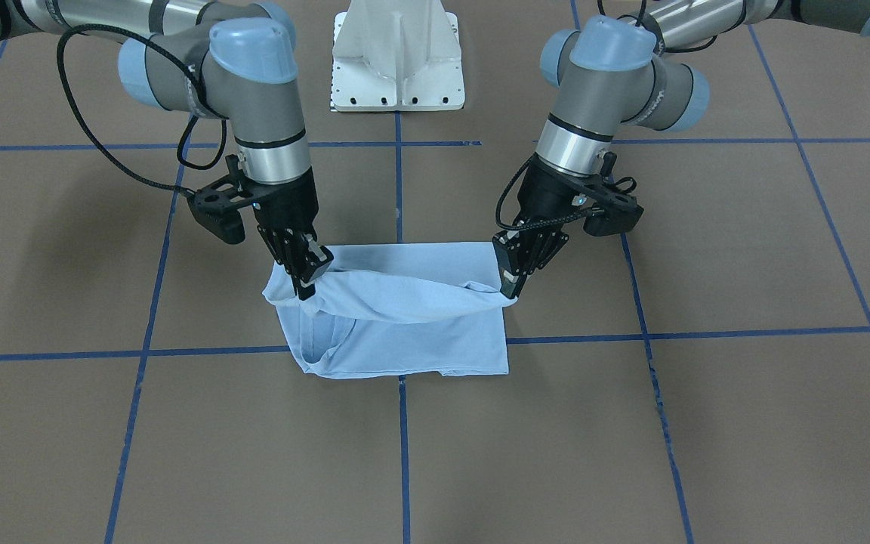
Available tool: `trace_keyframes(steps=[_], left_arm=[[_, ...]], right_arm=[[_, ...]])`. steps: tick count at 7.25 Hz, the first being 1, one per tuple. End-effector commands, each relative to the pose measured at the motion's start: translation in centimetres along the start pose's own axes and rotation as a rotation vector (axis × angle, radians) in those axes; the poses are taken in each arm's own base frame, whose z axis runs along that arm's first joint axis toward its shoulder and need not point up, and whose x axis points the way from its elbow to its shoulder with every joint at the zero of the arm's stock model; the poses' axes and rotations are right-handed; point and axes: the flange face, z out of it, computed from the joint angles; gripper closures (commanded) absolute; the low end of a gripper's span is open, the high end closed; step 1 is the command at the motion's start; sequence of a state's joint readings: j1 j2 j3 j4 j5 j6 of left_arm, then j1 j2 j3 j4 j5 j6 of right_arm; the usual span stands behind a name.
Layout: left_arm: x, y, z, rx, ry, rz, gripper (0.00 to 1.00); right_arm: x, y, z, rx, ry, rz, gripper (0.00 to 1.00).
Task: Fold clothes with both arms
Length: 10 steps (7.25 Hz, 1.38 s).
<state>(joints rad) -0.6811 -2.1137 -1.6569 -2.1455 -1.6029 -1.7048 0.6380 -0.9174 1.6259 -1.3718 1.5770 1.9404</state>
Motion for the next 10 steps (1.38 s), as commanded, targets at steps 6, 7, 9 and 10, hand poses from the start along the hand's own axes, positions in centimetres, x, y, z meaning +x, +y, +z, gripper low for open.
trace_keyframes(steps=[6, 7, 9, 10], left_arm=[[1.0, -12.4, 4.4, 0.171, 0.034, 0.265, 0.0], [-3.2, -13.3, 1.7, 0.088, 0.023, 0.392, 0.0], [-12.0, -21.5, -5.1, -0.05, -0.01, 0.62, 0.0], [-16.0, -27.3, -9.3, -0.08, -0.037, 0.719, 0.0]], right_arm=[[-5.3, -18.2, 6.5, -0.044, -0.013, -0.268, 0.0], [-2.0, -22.7, 4.9, -0.08, -0.011, -0.333, 0.0], [6.7, -34.6, 1.3, -0.176, -0.001, -0.468, 0.0], [11.4, -41.1, -1.2, -0.215, -0.004, -0.571, 0.0]])
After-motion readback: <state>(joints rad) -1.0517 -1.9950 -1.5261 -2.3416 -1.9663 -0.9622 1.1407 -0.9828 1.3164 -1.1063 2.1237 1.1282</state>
